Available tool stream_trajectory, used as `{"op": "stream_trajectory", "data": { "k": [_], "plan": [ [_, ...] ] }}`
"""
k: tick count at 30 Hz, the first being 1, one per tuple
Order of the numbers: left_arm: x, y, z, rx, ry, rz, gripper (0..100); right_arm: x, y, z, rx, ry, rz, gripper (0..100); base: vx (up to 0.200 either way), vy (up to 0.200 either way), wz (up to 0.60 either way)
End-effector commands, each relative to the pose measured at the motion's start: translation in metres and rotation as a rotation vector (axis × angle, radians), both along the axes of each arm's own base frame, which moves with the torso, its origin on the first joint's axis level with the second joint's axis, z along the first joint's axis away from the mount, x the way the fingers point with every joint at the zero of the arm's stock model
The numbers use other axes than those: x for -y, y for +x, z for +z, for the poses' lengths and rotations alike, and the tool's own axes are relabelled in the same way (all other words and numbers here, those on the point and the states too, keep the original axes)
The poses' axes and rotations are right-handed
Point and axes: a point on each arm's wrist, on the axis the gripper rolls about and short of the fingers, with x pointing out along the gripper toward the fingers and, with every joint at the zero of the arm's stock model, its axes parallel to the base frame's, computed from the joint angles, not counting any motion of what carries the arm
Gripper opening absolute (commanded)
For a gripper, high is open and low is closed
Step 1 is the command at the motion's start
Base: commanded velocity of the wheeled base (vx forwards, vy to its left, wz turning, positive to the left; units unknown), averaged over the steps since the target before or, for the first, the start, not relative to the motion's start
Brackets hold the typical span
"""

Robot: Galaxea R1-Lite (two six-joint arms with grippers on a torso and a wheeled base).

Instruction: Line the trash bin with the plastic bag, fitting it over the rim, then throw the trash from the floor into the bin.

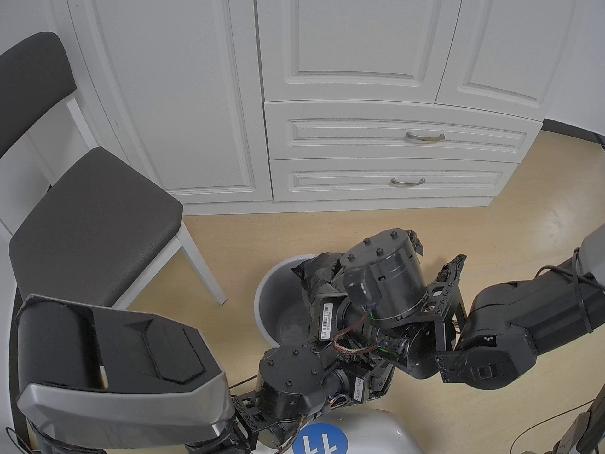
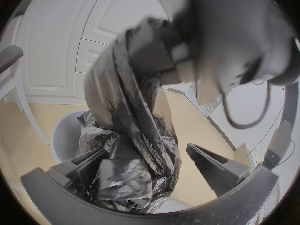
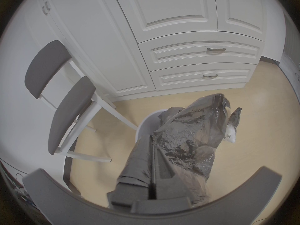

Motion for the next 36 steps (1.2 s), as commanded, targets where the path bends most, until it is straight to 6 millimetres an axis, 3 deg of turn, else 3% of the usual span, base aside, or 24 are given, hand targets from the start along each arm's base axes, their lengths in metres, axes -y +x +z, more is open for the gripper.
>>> {"op": "stream_trajectory", "data": {
  "k": [1, 13, 14, 36],
  "plan": [
    [0.005, 0.004, -0.007, -0.002, 0.002, 0.008, 100, -0.001, -0.004, 0.001, -0.005, 0.002, 0.011, 0, 0.0, 0.0, 0.0],
    [0.017, 0.013, -0.006, 0.008, -0.055, 0.068, 100, -0.002, -0.004, -0.001, -0.008, -0.002, 0.014, 0, 0.0, 0.0, 0.0],
    [0.017, 0.013, -0.007, 0.008, -0.055, 0.068, 0, -0.002, -0.004, -0.001, -0.008, -0.003, 0.014, 0, 0.0, 0.0, 0.0],
    [0.013, 0.01, -0.01, -0.002, -0.033, 0.066, 0, 0.001, 0.0, -0.002, 0.006, -0.018, -0.032, 0, 0.0, 0.0, 0.0]
  ]
}}
